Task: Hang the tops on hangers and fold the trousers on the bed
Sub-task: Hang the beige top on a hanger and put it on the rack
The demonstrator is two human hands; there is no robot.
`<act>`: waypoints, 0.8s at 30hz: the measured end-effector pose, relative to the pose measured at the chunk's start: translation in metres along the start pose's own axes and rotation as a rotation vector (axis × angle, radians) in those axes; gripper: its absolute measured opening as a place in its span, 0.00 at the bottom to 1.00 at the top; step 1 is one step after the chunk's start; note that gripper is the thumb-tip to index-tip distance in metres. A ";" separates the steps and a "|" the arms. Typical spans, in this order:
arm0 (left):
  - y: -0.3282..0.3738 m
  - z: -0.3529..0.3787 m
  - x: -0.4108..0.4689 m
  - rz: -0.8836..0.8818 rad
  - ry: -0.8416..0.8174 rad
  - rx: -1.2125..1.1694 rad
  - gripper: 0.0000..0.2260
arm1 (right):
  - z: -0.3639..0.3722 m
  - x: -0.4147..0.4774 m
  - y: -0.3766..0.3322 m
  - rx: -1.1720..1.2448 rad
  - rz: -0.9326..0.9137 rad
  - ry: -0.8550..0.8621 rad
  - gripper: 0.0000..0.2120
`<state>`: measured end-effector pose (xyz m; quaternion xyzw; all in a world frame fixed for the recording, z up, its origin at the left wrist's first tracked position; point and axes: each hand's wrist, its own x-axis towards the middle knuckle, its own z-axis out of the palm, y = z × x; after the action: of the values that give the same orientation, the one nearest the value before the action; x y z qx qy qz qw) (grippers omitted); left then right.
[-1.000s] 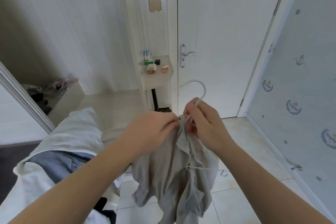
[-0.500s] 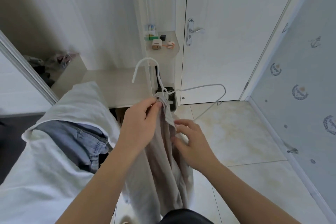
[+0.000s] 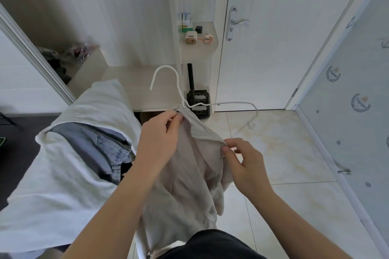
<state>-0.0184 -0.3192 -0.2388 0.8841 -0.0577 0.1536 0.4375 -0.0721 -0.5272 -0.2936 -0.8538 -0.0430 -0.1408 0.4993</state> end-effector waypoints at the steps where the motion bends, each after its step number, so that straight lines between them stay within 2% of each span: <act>1: 0.000 0.000 0.000 0.001 0.002 -0.006 0.13 | -0.001 0.000 -0.002 0.102 0.079 -0.085 0.08; 4: 0.004 0.000 -0.002 0.004 0.007 -0.057 0.12 | 0.001 -0.002 -0.006 0.209 0.177 -0.265 0.11; 8: 0.009 -0.001 -0.004 0.023 0.035 -0.090 0.10 | 0.011 -0.007 -0.002 0.028 0.023 -0.318 0.12; 11: 0.011 -0.001 -0.006 0.031 0.060 -0.119 0.11 | 0.014 -0.010 0.001 0.173 0.137 -0.365 0.08; 13: 0.014 -0.001 -0.008 0.039 0.060 -0.139 0.14 | 0.018 -0.009 0.011 0.208 0.228 -0.488 0.08; 16: 0.019 -0.005 -0.009 0.055 0.076 -0.177 0.18 | 0.023 -0.007 0.035 -0.025 0.324 -0.714 0.20; 18: 0.020 -0.010 -0.008 0.073 0.078 -0.184 0.20 | 0.024 -0.007 0.052 -0.192 0.362 -0.809 0.22; 21: 0.013 -0.021 -0.006 0.095 0.024 -0.172 0.16 | 0.017 -0.004 0.068 -0.494 0.267 -0.821 0.16; 23: 0.002 -0.032 -0.006 0.103 -0.050 -0.137 0.17 | 0.004 0.003 0.075 -0.635 0.206 -0.749 0.09; 24: -0.005 -0.037 -0.007 0.108 -0.091 -0.119 0.17 | -0.005 0.007 0.079 -0.672 0.171 -0.696 0.09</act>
<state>-0.0320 -0.2874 -0.2233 0.8581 -0.1339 0.1329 0.4775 -0.0493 -0.5710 -0.3559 -0.9646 -0.0890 0.1882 0.1619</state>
